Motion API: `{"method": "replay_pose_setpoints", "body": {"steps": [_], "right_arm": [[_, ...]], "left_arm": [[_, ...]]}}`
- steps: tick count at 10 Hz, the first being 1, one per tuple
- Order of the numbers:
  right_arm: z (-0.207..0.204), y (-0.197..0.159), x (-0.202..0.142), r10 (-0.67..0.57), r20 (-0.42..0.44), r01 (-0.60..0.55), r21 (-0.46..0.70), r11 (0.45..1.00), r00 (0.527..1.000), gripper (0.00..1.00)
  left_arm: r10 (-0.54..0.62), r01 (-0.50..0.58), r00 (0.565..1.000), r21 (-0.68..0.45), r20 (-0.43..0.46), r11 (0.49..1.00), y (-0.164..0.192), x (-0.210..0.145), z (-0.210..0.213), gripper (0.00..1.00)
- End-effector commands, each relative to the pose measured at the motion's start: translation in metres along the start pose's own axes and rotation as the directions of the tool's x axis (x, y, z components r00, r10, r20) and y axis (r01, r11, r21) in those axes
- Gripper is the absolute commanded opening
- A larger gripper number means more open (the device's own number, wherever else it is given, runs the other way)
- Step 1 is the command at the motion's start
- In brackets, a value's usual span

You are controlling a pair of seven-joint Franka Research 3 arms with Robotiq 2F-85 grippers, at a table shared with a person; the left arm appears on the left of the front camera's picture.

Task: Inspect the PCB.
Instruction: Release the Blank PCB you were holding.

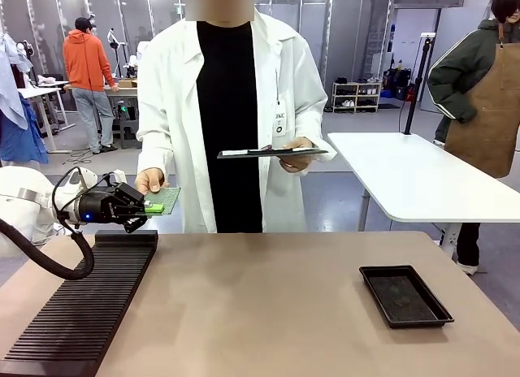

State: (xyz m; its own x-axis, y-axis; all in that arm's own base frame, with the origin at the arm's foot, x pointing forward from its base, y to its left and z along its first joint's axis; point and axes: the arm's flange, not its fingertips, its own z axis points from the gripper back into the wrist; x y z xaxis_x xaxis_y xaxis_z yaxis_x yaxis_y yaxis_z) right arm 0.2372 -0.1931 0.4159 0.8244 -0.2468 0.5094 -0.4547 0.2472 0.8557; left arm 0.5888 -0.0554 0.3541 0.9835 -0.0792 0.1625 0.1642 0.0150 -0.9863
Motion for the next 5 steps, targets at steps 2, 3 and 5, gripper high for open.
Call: {"method": "replay_pose_setpoints", "body": {"steps": [2, 3, 5], "right_arm": [[0.0016, 0.0003, 0.0009, 0.017, 0.01, -0.017, 0.007, 1.0, 1.0, 1.0], [0.0016, 0.0003, 0.0009, 0.017, 0.01, -0.017, 0.007, 1.0, 1.0, 1.0], [0.0016, 0.0003, 0.0009, 0.017, 0.01, -0.017, 0.007, 1.0, 1.0, 1.0]], "left_arm": [[-0.009, 0.009, 1.0, -0.005, -0.014, 1.0, -0.0022, -0.0011, 0.0017, 0.35], [-0.015, 0.015, 1.0, -0.011, -0.013, 1.0, -0.0033, -0.0015, 0.0026, 0.49], [-0.02, 0.019, 1.0, -0.011, -0.009, 1.0, -0.0038, -0.0024, 0.0052, 0.8]]}}
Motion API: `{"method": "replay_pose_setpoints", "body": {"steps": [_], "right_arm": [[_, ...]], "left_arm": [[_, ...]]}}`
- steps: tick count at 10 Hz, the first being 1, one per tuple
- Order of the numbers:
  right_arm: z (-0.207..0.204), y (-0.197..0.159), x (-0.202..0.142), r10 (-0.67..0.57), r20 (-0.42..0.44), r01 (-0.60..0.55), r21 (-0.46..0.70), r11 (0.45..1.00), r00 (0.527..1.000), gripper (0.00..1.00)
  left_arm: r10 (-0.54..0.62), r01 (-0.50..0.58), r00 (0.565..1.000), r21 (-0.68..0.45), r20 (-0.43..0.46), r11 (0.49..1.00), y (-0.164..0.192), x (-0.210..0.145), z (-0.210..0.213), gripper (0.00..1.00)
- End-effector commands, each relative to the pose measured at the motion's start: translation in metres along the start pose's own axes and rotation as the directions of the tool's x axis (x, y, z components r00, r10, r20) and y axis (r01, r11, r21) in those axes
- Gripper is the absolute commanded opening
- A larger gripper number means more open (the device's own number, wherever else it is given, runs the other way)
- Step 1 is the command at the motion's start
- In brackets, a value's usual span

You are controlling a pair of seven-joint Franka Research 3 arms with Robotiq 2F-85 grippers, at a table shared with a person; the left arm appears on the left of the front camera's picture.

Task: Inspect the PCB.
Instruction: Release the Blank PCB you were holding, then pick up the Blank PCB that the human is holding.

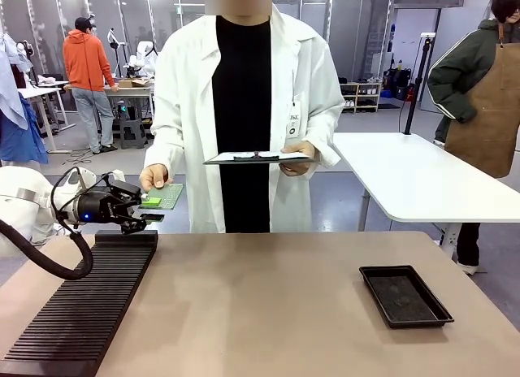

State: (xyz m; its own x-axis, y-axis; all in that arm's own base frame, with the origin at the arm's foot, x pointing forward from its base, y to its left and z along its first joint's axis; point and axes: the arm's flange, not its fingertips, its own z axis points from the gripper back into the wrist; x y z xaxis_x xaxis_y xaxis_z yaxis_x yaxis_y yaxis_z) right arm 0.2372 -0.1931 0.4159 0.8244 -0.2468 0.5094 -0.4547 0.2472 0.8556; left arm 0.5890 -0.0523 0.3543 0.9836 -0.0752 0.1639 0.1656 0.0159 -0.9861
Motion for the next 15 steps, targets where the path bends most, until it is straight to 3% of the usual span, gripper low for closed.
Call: {"method": "replay_pose_setpoints", "body": {"steps": [1, 9, 10, 11, 15], "right_arm": [[0.0016, 0.0003, 0.0009, 0.017, 0.01, -0.017, 0.007, 1.0, 1.0, 1.0], [0.0016, 0.0003, 0.0009, 0.017, 0.01, -0.017, 0.007, 1.0, 1.0, 1.0], [0.0016, 0.0003, 0.0009, 0.017, 0.01, -0.017, 0.007, 1.0, 1.0, 1.0], [0.0016, 0.0003, 0.0009, 0.017, 0.01, -0.017, 0.007, 1.0, 1.0, 1.0], [0.0016, 0.0003, 0.0009, 0.017, 0.01, -0.017, 0.007, 1.0, 1.0, 1.0]], "left_arm": [[-0.018, 0.018, 1.0, -0.011, -0.012, 1.0, -0.0037, -0.0024, 0.0027, 0.98], [-0.029, 0.029, 1.0, 0.001, 0.011, 1.0, -0.0021, -0.0008, 0.0007, 1.0], [-0.031, 0.031, 1.0, -0.064, -0.005, 0.997, -0.0021, 0.0006, 0.0, 1.0], [-0.002, 0.002, 1.0, 0.001, 0.002, 1.0, -0.0001, -0.0001, 0.0018, 1.0], [-0.002, 0.002, 1.0, 0.001, 0.002, 1.0, -0.0001, -0.0001, 0.0018, 1.0]]}}
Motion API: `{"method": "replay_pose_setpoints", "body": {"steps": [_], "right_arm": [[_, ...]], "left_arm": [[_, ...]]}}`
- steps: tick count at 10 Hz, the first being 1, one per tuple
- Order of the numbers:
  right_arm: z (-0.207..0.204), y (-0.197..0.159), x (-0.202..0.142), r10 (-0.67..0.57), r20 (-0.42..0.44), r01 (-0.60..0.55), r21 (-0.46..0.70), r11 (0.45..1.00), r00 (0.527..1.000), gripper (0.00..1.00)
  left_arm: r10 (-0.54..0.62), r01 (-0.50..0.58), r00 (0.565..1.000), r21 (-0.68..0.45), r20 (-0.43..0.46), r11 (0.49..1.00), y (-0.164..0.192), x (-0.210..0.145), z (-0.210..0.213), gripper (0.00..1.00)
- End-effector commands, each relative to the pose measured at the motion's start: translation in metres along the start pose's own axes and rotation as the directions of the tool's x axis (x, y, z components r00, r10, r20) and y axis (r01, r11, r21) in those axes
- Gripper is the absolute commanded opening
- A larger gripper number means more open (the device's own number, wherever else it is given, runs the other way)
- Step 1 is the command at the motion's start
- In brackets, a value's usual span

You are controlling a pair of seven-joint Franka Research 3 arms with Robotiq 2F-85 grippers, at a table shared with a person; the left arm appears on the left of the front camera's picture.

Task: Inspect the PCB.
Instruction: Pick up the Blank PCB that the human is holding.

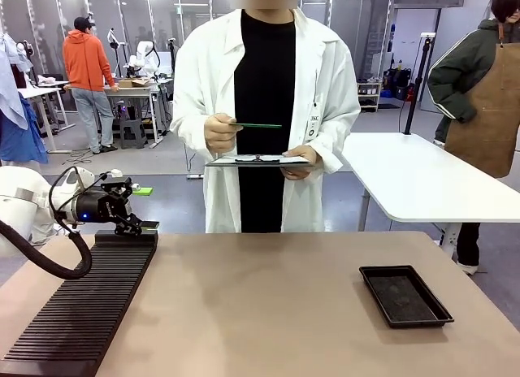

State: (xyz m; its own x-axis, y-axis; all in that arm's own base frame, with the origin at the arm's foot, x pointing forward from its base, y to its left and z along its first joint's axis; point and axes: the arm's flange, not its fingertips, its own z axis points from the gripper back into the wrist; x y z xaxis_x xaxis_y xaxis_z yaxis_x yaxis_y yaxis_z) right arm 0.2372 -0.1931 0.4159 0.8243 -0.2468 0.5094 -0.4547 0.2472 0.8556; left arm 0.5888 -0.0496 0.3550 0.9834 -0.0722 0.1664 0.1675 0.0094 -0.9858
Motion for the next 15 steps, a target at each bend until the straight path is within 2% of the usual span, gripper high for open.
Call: {"method": "replay_pose_setpoints", "body": {"steps": [1, 8, 9, 10, 11, 12, 14, 15], "right_arm": [[0.002, 0.0, 0.001, 0.017, 0.01, -0.017, 0.007, 1.0, 1.0, 1.0], [0.002, 0.0, 0.001, 0.017, 0.01, -0.017, 0.007, 1.0, 1.0, 1.0], [0.002, 0.0, 0.001, 0.017, 0.01, -0.017, 0.007, 1.0, 1.0, 1.0], [0.002, 0.0, 0.001, 0.017, 0.01, -0.017, 0.007, 1.0, 1.0, 1.0], [0.002, 0.0, 0.001, 0.017, 0.01, -0.017, 0.007, 1.0, 1.0, 1.0], [0.002, 0.0, 0.001, 0.017, 0.01, -0.017, 0.007, 1.0, 1.0, 1.0], [0.002, 0.0, 0.001, 0.017, 0.01, -0.017, 0.007, 1.0, 1.0, 1.0], [0.002, 0.0, 0.001, 0.017, 0.01, -0.017, 0.007, 1.0, 1.0, 1.0]], "left_arm": [[0.001, -0.001, 1.0, 0.007, -0.001, 1.0, 0.001, 0.0, -0.001, 1.0], [0.0, 0.0, 1.0, 0.0, 0.0, 1.0, 0.0, 0.0, 0.0, 1.0], [-0.12, 0.118, 0.992, 0.042, 0.049, 0.992, -0.019, 0.0, 0.008, 1.0], [-0.112, 0.112, 0.992, 0.013, 0.049, 0.994, -0.035, -0.012, 0.021, 1.0], [-0.113, 0.108, 0.992, 0.077, 0.057, 0.991, -0.051, -0.029, 0.043, 1.0], [-0.137, 0.135, 0.99, 0.045, 0.038, 0.99, -0.069, -0.051, 0.066, 1.0], [-0.159, 0.155, 0.985, 0.055, 0.069, 0.986, -0.084, -0.112, 0.124, 1.0], [-0.211, 0.208, 0.973, 0.045, 0.096, 0.977, -0.084, -0.144, 0.156, 1.0]]}}
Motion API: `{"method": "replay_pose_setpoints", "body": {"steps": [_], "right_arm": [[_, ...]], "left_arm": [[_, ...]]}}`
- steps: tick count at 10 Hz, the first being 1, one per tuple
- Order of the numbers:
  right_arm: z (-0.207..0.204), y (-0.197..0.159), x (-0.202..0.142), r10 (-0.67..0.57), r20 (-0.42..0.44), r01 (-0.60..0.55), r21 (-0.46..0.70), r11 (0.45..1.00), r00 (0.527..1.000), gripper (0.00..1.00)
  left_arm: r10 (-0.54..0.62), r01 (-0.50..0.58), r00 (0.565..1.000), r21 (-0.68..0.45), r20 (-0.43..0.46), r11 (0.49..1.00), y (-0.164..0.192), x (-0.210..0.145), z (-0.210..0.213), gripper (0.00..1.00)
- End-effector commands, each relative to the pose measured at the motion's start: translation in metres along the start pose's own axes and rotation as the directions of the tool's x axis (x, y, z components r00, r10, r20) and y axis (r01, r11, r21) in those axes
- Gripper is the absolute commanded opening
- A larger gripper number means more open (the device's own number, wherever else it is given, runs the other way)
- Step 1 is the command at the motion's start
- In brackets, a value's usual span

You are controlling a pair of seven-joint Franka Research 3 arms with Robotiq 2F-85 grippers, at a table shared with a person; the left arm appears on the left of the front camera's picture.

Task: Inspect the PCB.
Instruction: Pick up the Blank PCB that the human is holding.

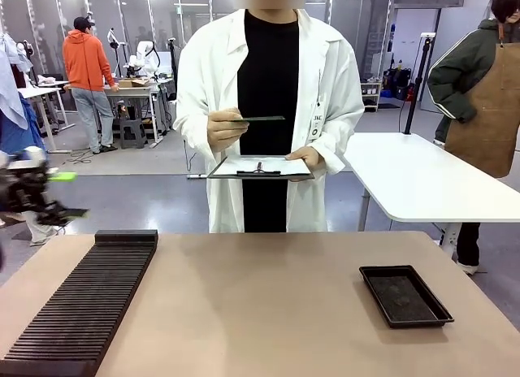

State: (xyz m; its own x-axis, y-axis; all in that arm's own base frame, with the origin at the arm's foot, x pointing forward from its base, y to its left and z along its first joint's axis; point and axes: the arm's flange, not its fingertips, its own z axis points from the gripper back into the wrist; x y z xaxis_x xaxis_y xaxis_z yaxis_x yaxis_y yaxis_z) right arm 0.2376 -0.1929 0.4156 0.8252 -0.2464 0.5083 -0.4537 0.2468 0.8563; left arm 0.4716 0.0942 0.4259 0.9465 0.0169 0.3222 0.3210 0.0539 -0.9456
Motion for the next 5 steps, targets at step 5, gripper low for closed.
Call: {"method": "replay_pose_setpoints", "body": {"steps": [5], "right_arm": [[0.002, 0.001, 0.001, 0.018, 0.011, -0.018, 0.007, 1.0, 1.0, 1.0]], "left_arm": [[-0.109, 0.108, 0.992, 0.017, 0.071, 0.994, 0.008, -0.167, 0.121, 1.0]]}}
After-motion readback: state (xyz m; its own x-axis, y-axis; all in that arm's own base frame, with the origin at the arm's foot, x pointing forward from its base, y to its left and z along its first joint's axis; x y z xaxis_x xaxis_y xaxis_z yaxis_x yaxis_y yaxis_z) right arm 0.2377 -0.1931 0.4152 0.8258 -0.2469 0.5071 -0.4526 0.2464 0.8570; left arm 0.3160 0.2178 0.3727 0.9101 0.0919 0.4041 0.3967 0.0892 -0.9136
